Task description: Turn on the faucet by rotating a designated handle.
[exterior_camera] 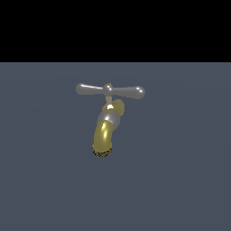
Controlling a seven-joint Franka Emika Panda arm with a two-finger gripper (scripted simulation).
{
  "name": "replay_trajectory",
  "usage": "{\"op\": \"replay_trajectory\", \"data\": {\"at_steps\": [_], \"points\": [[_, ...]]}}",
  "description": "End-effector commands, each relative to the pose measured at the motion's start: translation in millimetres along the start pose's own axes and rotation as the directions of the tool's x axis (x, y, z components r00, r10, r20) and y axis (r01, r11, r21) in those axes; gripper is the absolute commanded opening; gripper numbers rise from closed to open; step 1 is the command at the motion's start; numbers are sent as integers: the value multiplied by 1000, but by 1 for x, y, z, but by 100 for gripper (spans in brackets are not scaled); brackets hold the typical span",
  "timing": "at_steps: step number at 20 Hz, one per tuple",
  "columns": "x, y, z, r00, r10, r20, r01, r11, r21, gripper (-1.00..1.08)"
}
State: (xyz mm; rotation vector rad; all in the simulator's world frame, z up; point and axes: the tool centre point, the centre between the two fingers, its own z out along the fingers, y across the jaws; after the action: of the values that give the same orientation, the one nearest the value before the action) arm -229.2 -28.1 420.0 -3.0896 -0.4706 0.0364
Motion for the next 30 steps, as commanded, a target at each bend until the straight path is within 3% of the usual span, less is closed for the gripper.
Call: {"op": "replay_trajectory", "data": {"at_steps": [1,8,15,22,30], "points": [[4,8,13,998,-61,0,61,998,-2,-100],[18,29,48,974,-229,0,229,974,-7,-100],[36,48,84,921,-390,1,390,921,-13,-100],[57,64,119,843,-538,3,538,843,-18,-100],[83,77,157,730,-684,6,683,730,-24,-100]]}}
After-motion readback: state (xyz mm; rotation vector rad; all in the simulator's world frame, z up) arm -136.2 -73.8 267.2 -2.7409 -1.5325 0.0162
